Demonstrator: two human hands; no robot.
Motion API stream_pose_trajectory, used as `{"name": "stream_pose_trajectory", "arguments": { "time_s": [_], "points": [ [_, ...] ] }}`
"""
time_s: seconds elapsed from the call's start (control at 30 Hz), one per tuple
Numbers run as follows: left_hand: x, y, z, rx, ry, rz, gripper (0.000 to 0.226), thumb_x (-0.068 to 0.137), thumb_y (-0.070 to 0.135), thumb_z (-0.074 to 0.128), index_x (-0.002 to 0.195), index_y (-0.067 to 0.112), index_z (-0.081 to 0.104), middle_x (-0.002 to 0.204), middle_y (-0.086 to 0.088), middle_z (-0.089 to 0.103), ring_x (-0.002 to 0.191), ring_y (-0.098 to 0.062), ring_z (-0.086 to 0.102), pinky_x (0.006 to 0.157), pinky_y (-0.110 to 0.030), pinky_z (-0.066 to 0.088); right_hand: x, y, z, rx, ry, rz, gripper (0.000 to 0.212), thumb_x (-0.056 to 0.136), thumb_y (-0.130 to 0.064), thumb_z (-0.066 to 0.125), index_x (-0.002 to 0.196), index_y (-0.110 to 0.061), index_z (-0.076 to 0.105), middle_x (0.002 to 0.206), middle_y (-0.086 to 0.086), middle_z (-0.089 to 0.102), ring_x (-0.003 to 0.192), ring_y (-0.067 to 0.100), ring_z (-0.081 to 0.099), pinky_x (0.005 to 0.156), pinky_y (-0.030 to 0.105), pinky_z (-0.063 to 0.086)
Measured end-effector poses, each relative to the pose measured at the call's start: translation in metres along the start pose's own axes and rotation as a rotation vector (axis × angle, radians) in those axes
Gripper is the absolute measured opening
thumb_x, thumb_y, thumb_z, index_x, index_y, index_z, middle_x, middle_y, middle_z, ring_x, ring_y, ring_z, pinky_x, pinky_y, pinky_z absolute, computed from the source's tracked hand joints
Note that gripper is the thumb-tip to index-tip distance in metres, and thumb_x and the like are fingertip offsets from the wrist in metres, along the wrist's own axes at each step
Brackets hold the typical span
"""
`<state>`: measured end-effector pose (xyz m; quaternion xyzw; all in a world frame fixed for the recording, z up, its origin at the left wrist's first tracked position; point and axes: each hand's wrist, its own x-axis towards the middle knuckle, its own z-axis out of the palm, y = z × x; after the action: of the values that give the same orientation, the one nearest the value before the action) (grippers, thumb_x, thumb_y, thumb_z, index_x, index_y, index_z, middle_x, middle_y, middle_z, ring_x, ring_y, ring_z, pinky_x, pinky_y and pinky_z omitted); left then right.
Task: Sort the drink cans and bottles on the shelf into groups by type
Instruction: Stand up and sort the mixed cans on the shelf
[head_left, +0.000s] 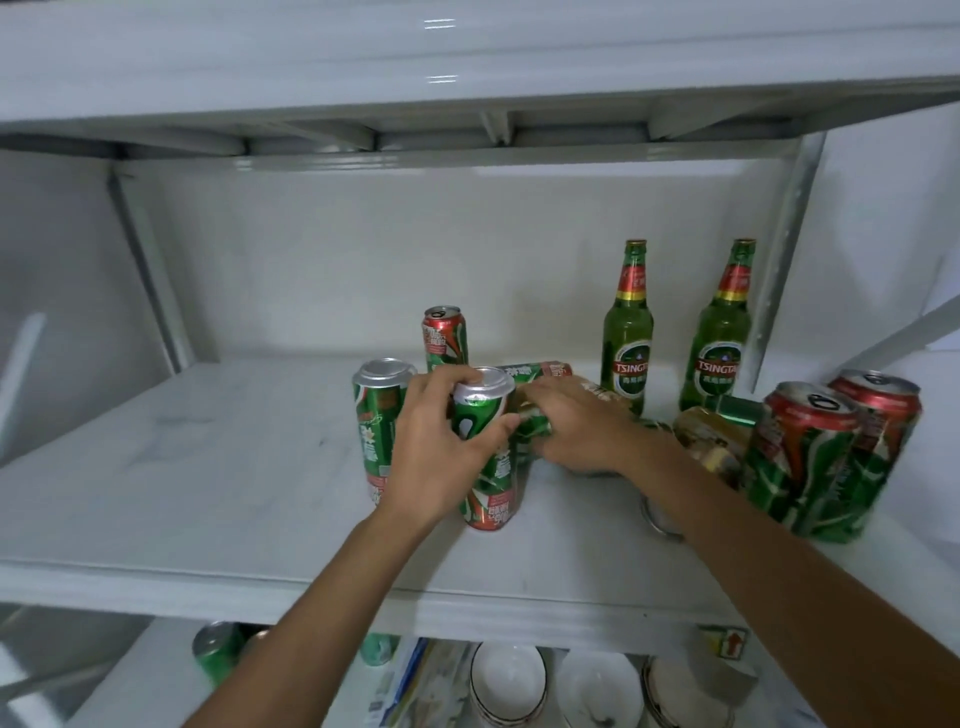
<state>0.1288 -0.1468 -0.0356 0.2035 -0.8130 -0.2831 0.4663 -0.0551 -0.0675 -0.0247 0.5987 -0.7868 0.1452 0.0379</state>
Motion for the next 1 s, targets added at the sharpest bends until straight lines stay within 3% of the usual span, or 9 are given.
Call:
{"name": "stream_pose_trajectory", "arguments": {
  "time_s": [0.13,0.3,0.43,0.53,0.67,0.77,0.9,1.0],
  "points": [
    [0.002,0.002,-0.005,0.107,-0.04,0.013,0.049,0.079,0.036,0.086,0.12,0.024,0.061,0.116,0.001,0.056,0.1,-0.01,0.054,0.081,-0.006,0.036,0.021,-0.006,0.021,-0.128,-0.163,-0.111,0.082,0.083,-0.037,0.074,0.153,-0.029,0.032,0.152,0.002,0.042,0.137,0.026,0.039,0.114,0.051,0.037],
    [0.0,0.006,-0.012,0.196,-0.087,0.029,0.044,0.084,0.041,0.082,0.117,0.026,0.056,0.114,0.001,0.047,0.095,-0.017,0.056,0.087,-0.022,0.045,0.026,-0.004,0.034,-0.373,-0.013,-0.176,0.079,0.086,-0.053,0.066,0.152,-0.027,0.033,0.148,0.002,0.046,0.133,0.027,0.043,0.11,0.047,0.038],
    [-0.006,0.007,-0.02,0.218,-0.081,0.052,0.04,0.085,0.044,0.08,0.11,0.03,0.052,0.11,0.001,0.046,0.09,-0.018,0.054,0.081,-0.028,0.048,0.022,-0.002,0.034,-0.377,0.029,-0.211,0.076,0.087,-0.048,0.067,0.152,-0.023,0.036,0.149,0.001,0.046,0.133,0.024,0.043,0.103,0.043,0.047],
    [-0.008,0.007,-0.026,0.23,-0.076,0.078,0.039,0.085,0.044,0.08,0.107,0.033,0.05,0.109,0.003,0.047,0.09,-0.014,0.05,0.076,-0.021,0.043,0.018,0.001,0.023,-0.244,0.095,-0.16,0.072,0.089,-0.046,0.068,0.15,-0.021,0.038,0.144,0.001,0.048,0.128,0.023,0.046,0.1,0.041,0.047],
    [-0.011,0.004,-0.04,0.261,-0.091,0.114,0.041,0.081,0.051,0.08,0.099,0.044,0.044,0.108,0.007,0.051,0.089,-0.01,0.053,0.065,-0.006,0.035,0.01,0.004,0.0,0.125,0.233,-0.035,0.065,0.081,-0.047,0.077,0.136,-0.028,0.048,0.128,-0.007,0.057,0.115,0.017,0.055,0.095,0.042,0.05],
    [-0.018,0.0,-0.052,0.235,-0.078,0.141,0.039,0.078,0.053,0.08,0.104,0.045,0.051,0.112,0.008,0.056,0.092,-0.01,0.059,0.072,-0.015,0.045,0.0,0.005,-0.011,0.382,0.29,0.022,0.064,0.078,-0.052,0.077,0.131,-0.027,0.054,0.121,-0.009,0.065,0.108,0.013,0.062,0.094,0.042,0.055],
    [-0.025,-0.006,-0.068,0.192,-0.026,0.138,0.042,0.073,0.057,0.079,0.108,0.039,0.065,0.111,0.015,0.062,0.094,0.005,0.061,0.074,-0.007,0.047,-0.009,0.001,-0.013,0.523,0.255,0.097,0.085,0.067,-0.072,0.067,0.136,-0.024,0.055,0.124,-0.008,0.068,0.109,0.012,0.066,0.093,0.042,0.058],
    [-0.027,-0.009,-0.073,0.193,0.014,0.117,0.048,0.073,0.055,0.079,0.113,0.031,0.071,0.111,0.013,0.066,0.094,-0.001,0.063,0.08,-0.024,0.057,-0.012,-0.002,-0.01,0.581,0.274,0.143,0.086,0.065,-0.075,0.066,0.134,-0.023,0.058,0.124,-0.007,0.068,0.11,0.014,0.066,0.094,0.044,0.057]
  ]
}}
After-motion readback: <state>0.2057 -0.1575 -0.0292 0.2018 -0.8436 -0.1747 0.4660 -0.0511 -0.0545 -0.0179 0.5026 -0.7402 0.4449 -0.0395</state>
